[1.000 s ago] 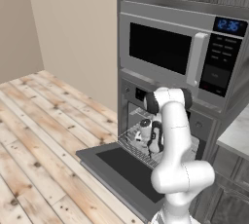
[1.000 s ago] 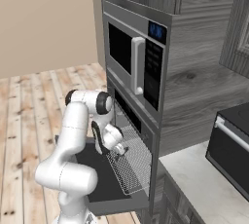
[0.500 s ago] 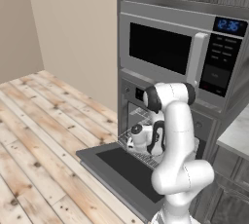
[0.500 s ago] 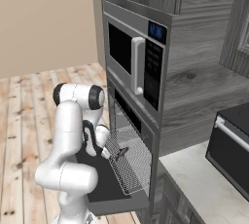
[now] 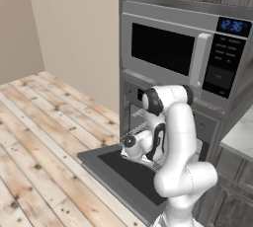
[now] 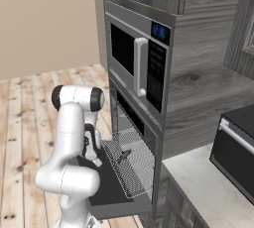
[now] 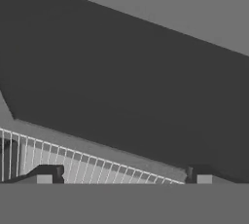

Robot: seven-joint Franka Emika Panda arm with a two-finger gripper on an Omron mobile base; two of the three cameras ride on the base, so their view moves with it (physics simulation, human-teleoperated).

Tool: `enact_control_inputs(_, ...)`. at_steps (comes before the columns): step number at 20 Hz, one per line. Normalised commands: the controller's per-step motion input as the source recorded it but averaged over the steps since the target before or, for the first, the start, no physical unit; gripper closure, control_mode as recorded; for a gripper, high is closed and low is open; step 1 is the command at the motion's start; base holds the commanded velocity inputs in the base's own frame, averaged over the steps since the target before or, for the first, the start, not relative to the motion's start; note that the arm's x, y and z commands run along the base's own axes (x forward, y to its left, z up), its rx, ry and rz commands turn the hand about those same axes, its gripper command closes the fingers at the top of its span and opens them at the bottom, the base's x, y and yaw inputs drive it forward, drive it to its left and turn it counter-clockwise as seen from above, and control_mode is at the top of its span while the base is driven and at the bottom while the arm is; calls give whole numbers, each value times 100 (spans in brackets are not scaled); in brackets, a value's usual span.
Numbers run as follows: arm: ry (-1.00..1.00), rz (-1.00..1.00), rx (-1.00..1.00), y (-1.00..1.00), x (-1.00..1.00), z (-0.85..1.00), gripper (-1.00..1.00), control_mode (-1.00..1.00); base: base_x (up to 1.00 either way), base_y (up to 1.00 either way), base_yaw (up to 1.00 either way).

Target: Place the fish on the bottom rack of the oven, and slide the tray back inside. Close the oven door.

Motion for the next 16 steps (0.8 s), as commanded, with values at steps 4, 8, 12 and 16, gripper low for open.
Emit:
enact_control_inputs(4,-13,-11,4,-3,1,-28,-100,-100,0,0,0)
enact_control_inputs(8,-11,-12,4,-1,6,-56,-100,-100,0,0,0)
enact_control_inputs(12,-5,-8,3,0,25,-66,-100,-100,0,0,0)
enact_control_inputs(16,0,-4,4,-9,46,-42,-100,-100,0,0,0)
